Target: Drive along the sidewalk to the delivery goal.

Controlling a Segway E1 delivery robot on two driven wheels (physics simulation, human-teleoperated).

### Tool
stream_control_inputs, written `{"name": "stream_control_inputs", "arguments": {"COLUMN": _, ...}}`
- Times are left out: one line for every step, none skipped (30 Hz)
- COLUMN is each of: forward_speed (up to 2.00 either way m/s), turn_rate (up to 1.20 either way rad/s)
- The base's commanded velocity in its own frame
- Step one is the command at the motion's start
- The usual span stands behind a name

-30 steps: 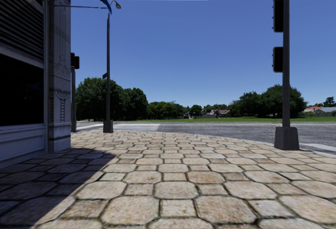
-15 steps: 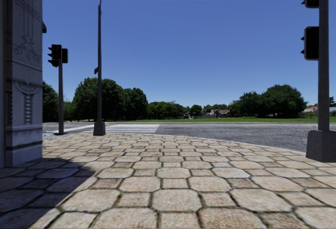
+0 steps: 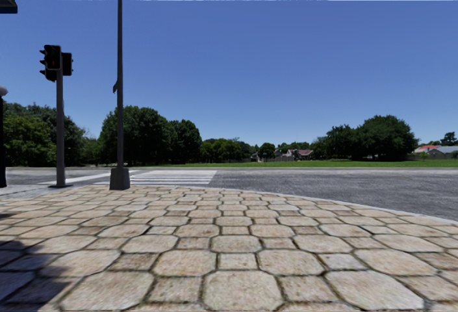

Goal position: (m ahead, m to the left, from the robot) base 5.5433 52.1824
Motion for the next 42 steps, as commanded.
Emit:
{"name": "stream_control_inputs", "arguments": {"forward_speed": 2.0, "turn_rate": -0.01}}
{"name": "stream_control_inputs", "arguments": {"forward_speed": 2.0, "turn_rate": -0.01}}
{"name": "stream_control_inputs", "arguments": {"forward_speed": 2.0, "turn_rate": -0.01}}
{"name": "stream_control_inputs", "arguments": {"forward_speed": 2.0, "turn_rate": -0.01}}
{"name": "stream_control_inputs", "arguments": {"forward_speed": 2.0, "turn_rate": -0.01}}
{"name": "stream_control_inputs", "arguments": {"forward_speed": 2.0, "turn_rate": -0.01}}
{"name": "stream_control_inputs", "arguments": {"forward_speed": 2.0, "turn_rate": -0.01}}
{"name": "stream_control_inputs", "arguments": {"forward_speed": 2.0, "turn_rate": -0.01}}
{"name": "stream_control_inputs", "arguments": {"forward_speed": 2.0, "turn_rate": -0.01}}
{"name": "stream_control_inputs", "arguments": {"forward_speed": 2.0, "turn_rate": -0.01}}
{"name": "stream_control_inputs", "arguments": {"forward_speed": 2.0, "turn_rate": 0.0}}
{"name": "stream_control_inputs", "arguments": {"forward_speed": 2.0, "turn_rate": 0.0}}
{"name": "stream_control_inputs", "arguments": {"forward_speed": 2.0, "turn_rate": 0.0}}
{"name": "stream_control_inputs", "arguments": {"forward_speed": 2.0, "turn_rate": 0.0}}
{"name": "stream_control_inputs", "arguments": {"forward_speed": 2.0, "turn_rate": 0.0}}
{"name": "stream_control_inputs", "arguments": {"forward_speed": 2.0, "turn_rate": 0.0}}
{"name": "stream_control_inputs", "arguments": {"forward_speed": 2.0, "turn_rate": 0.0}}
{"name": "stream_control_inputs", "arguments": {"forward_speed": 2.0, "turn_rate": 0.0}}
{"name": "stream_control_inputs", "arguments": {"forward_speed": 2.0, "turn_rate": 0.0}}
{"name": "stream_control_inputs", "arguments": {"forward_speed": 2.0, "turn_rate": 0.0}}
{"name": "stream_control_inputs", "arguments": {"forward_speed": 2.0, "turn_rate": 0.0}}
{"name": "stream_control_inputs", "arguments": {"forward_speed": 2.0, "turn_rate": 0.0}}
{"name": "stream_control_inputs", "arguments": {"forward_speed": 2.0, "turn_rate": 0.0}}
{"name": "stream_control_inputs", "arguments": {"forward_speed": 2.0, "turn_rate": 0.0}}
{"name": "stream_control_inputs", "arguments": {"forward_speed": 2.0, "turn_rate": 0.01}}
{"name": "stream_control_inputs", "arguments": {"forward_speed": 2.0, "turn_rate": 0.16}}
{"name": "stream_control_inputs", "arguments": {"forward_speed": 2.0, "turn_rate": 0.21}}
{"name": "stream_control_inputs", "arguments": {"forward_speed": 2.0, "turn_rate": 0.34}}
{"name": "stream_control_inputs", "arguments": {"forward_speed": 2.0, "turn_rate": 0.5}}
{"name": "stream_control_inputs", "arguments": {"forward_speed": 2.0, "turn_rate": 0.62}}
{"name": "stream_control_inputs", "arguments": {"forward_speed": 2.0, "turn_rate": 0.74}}
{"name": "stream_control_inputs", "arguments": {"forward_speed": 2.0, "turn_rate": 0.83}}
{"name": "stream_control_inputs", "arguments": {"forward_speed": 2.0, "turn_rate": 0.83}}
{"name": "stream_control_inputs", "arguments": {"forward_speed": 2.0, "turn_rate": 0.88}}
{"name": "stream_control_inputs", "arguments": {"forward_speed": 2.0, "turn_rate": 0.89}}
{"name": "stream_control_inputs", "arguments": {"forward_speed": 2.0, "turn_rate": 0.9}}
{"name": "stream_control_inputs", "arguments": {"forward_speed": 2.0, "turn_rate": 0.9}}
{"name": "stream_control_inputs", "arguments": {"forward_speed": 2.0, "turn_rate": 0.91}}
{"name": "stream_control_inputs", "arguments": {"forward_speed": 2.0, "turn_rate": 0.91}}
{"name": "stream_control_inputs", "arguments": {"forward_speed": 2.0, "turn_rate": 0.92}}
{"name": "stream_control_inputs", "arguments": {"forward_speed": 2.0, "turn_rate": 0.92}}
{"name": "stream_control_inputs", "arguments": {"forward_speed": 2.0, "turn_rate": 0.92}}
